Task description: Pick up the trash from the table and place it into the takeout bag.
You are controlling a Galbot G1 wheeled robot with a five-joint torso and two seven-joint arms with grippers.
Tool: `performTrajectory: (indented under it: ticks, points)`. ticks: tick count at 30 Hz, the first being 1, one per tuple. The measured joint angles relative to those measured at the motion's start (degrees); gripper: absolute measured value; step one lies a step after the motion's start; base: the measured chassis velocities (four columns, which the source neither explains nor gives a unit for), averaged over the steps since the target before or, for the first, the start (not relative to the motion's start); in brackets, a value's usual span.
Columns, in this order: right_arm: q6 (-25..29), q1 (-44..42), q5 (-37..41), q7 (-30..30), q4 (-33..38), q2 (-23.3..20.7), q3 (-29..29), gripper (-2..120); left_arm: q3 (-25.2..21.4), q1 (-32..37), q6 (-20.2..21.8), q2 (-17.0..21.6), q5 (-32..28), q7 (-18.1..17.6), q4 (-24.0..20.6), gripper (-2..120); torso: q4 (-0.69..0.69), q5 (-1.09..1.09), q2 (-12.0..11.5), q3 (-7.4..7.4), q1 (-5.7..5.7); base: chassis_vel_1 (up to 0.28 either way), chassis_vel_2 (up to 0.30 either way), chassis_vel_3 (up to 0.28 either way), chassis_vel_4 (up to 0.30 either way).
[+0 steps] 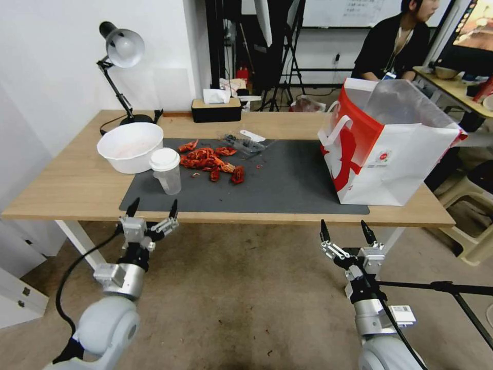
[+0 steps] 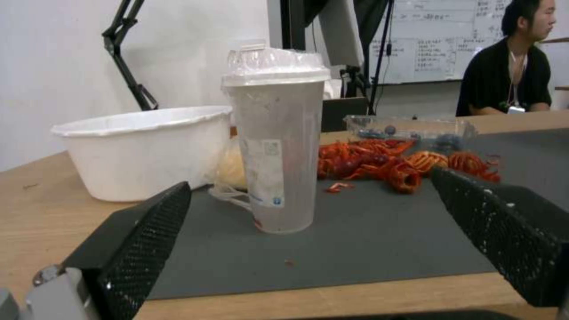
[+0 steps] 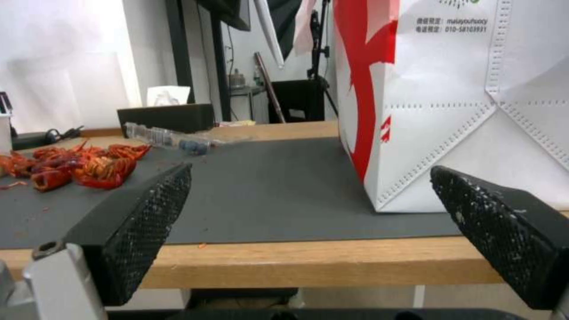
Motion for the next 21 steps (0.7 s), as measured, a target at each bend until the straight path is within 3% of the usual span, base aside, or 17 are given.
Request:
performTrajectory:
  ticks: [9, 15, 21]
  points:
    - [0.1, -0.3, -0.2, 0.0, 0.0, 0.3, -0.1, 100, 1.7, -2.7, 1.3, 0.6, 0.3, 0.0, 0.3, 100, 0.00, -0.01, 0.0, 0.00, 0.00, 0.000, 0.000, 0.000, 0.000]
    - [0.0, 0.1, -0.6, 0.0, 0.2, 0.5, -0.7, 100, 3.4, -8.6, 7.8, 3.2, -6.6, 0.8, 1.8, 100, -0.02, -0.01, 0.0, 0.00, 0.00, 0.000, 0.000, 0.000, 0.000]
    - [-0.9, 1.5, -0.4, 0.1, 0.0, -0.4, -1.7, 100, 3.3, -12.2, 11.2, 4.6, -11.3, 0.9, 4.7, 100, 0.02, 0.00, 0.0, 0.00, 0.00, 0.000, 0.000, 0.000, 0.000]
